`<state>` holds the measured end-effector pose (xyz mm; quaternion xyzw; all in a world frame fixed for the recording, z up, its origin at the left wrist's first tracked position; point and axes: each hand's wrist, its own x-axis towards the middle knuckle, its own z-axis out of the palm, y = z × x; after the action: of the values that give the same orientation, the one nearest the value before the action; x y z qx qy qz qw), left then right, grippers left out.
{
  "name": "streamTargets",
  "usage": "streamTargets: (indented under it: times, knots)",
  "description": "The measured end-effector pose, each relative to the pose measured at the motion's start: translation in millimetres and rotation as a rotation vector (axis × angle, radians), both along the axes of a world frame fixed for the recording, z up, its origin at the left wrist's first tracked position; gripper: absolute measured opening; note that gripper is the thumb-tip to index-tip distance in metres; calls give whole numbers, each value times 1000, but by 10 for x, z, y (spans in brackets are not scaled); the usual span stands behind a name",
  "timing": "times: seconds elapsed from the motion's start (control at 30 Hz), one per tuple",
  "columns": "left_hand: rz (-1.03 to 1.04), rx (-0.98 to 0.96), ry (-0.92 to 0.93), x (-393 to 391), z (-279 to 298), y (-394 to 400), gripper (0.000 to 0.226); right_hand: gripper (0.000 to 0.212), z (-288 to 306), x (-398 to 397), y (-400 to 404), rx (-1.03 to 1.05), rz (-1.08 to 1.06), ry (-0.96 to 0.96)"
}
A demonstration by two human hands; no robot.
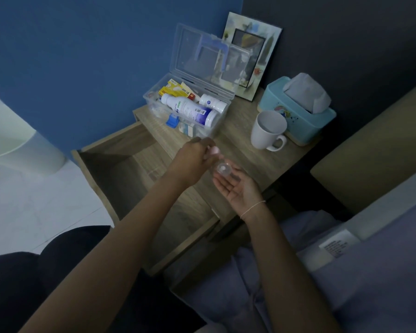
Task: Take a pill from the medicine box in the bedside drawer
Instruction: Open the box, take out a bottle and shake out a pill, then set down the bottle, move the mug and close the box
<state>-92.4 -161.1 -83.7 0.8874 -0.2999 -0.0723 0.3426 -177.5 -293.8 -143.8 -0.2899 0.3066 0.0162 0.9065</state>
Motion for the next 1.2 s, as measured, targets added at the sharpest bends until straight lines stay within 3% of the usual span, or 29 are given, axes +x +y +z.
streamTargets:
  times: [0.13, 0.3, 0.43, 0.73, 1.07, 1.2]
  knots:
    - [11, 108, 91, -21, -250, 88, 41, 26, -86, -45, -13, -208, -7, 45]
    - [-18, 210, 147, -219, -573, 104, 36, 35, -229, -104, 75, -926, 26, 169]
    - [0, 267, 90, -267, -660, 50, 35, 38, -263, -170, 63, -1164, 58, 126]
    - [20, 265, -1, -317, -759, -11, 38, 33, -301, -204, 102, -1417, 173, 185]
    - [-22, 165, -130, -482, -760, 117, 39, 47, -244, -212, 147, -1407, 132, 191]
    - [-56, 124, -181, -597, -783, 204, 38, 40, -236, -210, 154, -1436, 169, 204]
